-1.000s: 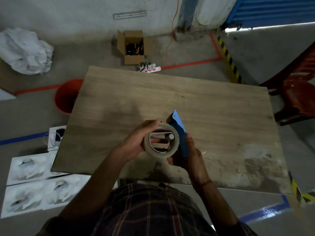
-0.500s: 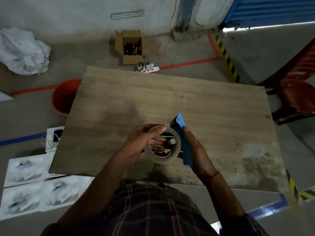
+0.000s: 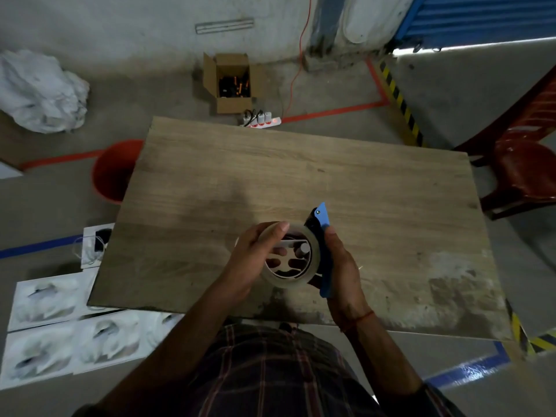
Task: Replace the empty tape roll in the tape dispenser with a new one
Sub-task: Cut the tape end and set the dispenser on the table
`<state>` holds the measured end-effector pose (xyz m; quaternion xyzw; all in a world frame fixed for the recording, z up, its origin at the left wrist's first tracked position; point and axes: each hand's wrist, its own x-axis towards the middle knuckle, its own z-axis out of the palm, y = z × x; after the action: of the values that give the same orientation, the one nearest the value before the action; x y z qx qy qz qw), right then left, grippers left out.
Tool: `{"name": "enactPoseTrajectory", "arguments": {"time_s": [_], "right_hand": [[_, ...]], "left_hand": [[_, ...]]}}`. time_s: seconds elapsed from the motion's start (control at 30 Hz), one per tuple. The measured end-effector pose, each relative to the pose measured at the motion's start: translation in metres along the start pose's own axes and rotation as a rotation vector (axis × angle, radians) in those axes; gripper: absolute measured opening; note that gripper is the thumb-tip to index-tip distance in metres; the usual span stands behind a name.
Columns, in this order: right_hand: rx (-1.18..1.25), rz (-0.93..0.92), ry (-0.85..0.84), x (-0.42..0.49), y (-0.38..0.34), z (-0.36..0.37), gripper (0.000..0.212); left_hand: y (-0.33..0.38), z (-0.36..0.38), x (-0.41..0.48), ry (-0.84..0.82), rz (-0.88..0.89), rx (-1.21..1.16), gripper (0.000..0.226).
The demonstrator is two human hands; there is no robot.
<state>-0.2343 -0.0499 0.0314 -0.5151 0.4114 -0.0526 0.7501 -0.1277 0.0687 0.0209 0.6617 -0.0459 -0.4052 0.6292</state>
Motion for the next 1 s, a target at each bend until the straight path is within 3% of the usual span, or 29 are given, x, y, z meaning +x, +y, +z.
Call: {"name": "enactPoseTrajectory", "arguments": {"time_s": [0.2, 0.33, 0.5, 0.7, 0.8, 0.93, 1.0], "right_hand": [[0.012, -0.059, 0.054, -0.001, 0.002, 0.007, 0.052], [0.05, -0.093, 0.109, -0.002, 0.006, 0.013, 0.052], [0.054, -0.061, 0.253, 0.002, 0.012, 0.017, 0.072], [0.009, -0.092, 0.253, 0.007, 0.018, 0.021, 0.075], [-0.054, -0.11, 0.154, 0.009, 0.015, 0.016, 0.059], [-0.055, -0.04, 0.064, 0.026, 0.025, -0.002, 0.047], [-0.059, -0.004, 0.038, 0.045, 0.037, -0.012, 0.048]], "left_hand": [[-0.003, 0.007, -0.002, 0.056, 0.089, 0.043, 0.048], [-0.008, 0.013, -0.003, 0.108, 0.158, 0.067, 0.047], [-0.006, 0.028, -0.01, 0.191, 0.22, 0.002, 0.03], [-0.014, 0.029, -0.008, 0.218, 0.252, -0.009, 0.029], [-0.024, 0.021, 0.004, 0.189, 0.167, -0.01, 0.037], [-0.033, 0.01, 0.029, 0.028, -0.119, -0.073, 0.063], [-0.041, 0.006, 0.038, 0.099, -0.221, -0.103, 0.06]]}}
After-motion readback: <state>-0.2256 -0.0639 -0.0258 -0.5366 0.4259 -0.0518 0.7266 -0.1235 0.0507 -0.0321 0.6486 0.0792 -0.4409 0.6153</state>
